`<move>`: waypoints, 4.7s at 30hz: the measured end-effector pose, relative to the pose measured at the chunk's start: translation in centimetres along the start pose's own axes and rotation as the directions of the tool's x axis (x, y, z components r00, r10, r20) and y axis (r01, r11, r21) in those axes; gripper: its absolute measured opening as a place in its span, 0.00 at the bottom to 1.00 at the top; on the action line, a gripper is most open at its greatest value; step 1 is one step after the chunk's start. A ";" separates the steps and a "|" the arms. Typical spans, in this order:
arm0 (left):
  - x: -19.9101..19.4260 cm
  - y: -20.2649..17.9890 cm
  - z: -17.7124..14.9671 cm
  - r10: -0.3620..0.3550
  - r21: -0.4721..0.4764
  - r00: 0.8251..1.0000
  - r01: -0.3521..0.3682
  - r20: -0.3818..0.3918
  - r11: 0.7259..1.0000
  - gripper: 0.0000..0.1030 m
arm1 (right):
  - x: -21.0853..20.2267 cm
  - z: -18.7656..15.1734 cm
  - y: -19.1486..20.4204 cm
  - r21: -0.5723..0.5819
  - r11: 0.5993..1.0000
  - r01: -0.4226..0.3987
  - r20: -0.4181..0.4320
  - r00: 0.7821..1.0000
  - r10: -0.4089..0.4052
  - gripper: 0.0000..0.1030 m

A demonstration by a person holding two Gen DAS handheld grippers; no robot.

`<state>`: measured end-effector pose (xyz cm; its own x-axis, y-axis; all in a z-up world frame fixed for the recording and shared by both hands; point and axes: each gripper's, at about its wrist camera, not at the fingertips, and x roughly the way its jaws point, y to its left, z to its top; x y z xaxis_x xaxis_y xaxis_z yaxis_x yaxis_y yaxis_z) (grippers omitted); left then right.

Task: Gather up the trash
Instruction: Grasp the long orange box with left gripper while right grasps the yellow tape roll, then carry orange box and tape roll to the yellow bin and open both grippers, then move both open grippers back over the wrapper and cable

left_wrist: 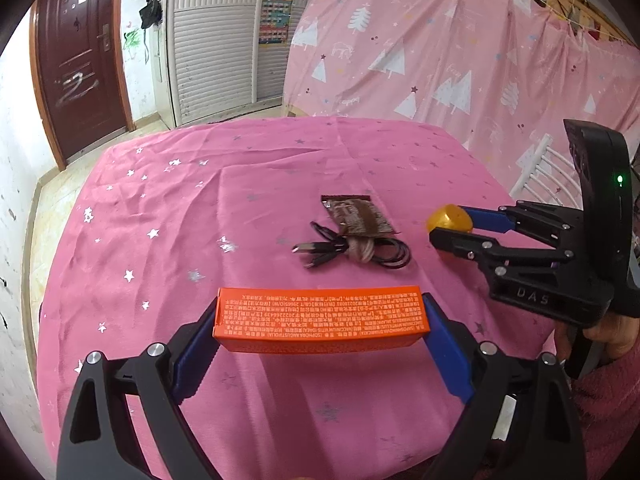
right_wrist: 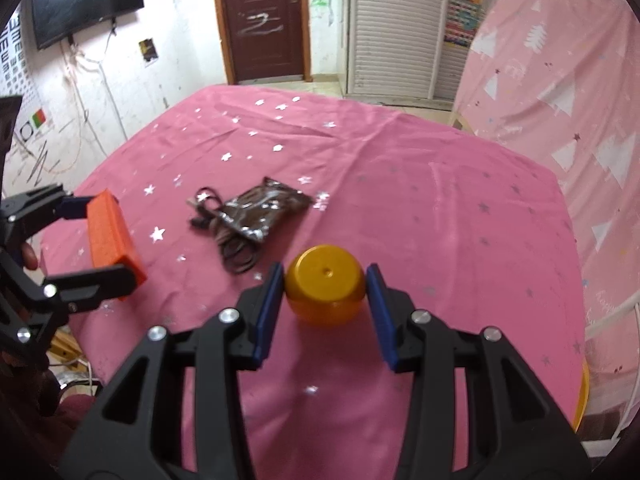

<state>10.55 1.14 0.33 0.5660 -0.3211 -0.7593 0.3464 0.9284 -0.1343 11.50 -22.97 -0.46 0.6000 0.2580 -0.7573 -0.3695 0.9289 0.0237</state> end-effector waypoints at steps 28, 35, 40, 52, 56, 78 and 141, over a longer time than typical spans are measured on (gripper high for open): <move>2.2 -12.2 4.2 -0.035 0.181 0.999 0.035 -0.004 0.983 0.84 | -5.9 -3.7 -12.5 0.232 0.971 0.049 0.145 0.986 -0.084 0.39; 3.3 -15.8 5.1 -0.058 0.225 0.998 0.061 -0.018 0.973 0.84 | -7.3 -5.7 -15.7 0.297 0.952 0.076 0.158 0.979 -0.127 0.39; 3.8 -18.4 5.4 -0.075 0.265 0.997 0.079 -0.024 0.961 0.84 | -7.7 -6.9 -17.3 0.335 0.938 0.086 0.160 0.976 -0.146 0.39; 5.5 -24.2 7.5 -0.115 0.305 0.992 0.126 -0.052 0.944 0.84 | -8.0 -9.2 -21.9 0.435 0.890 0.134 0.133 0.968 -0.211 0.39; 6.5 -26.2 8.6 -0.138 0.294 0.987 0.155 -0.077 0.943 0.84 | -7.4 -10.2 -23.7 0.470 0.868 0.159 0.101 0.968 -0.232 0.39; 14.5 -33.2 11.1 -0.196 0.178 0.952 0.240 -0.234 0.954 0.85 | -5.4 -14.3 -29.3 0.540 0.805 0.246 -0.071 0.966 -0.247 0.65; 2.2 -6.8 6.5 -0.048 0.072 0.999 0.048 -0.002 0.996 0.92 | -3.0 -0.1 -11.7 0.319 0.943 0.099 0.081 0.988 -0.131 0.74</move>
<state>14.30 -7.12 3.75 0.5472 -0.3648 -0.7534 0.4258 0.8962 -0.1247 13.97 -34.66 1.42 0.6987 0.1549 -0.6985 -0.0626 0.9858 0.1560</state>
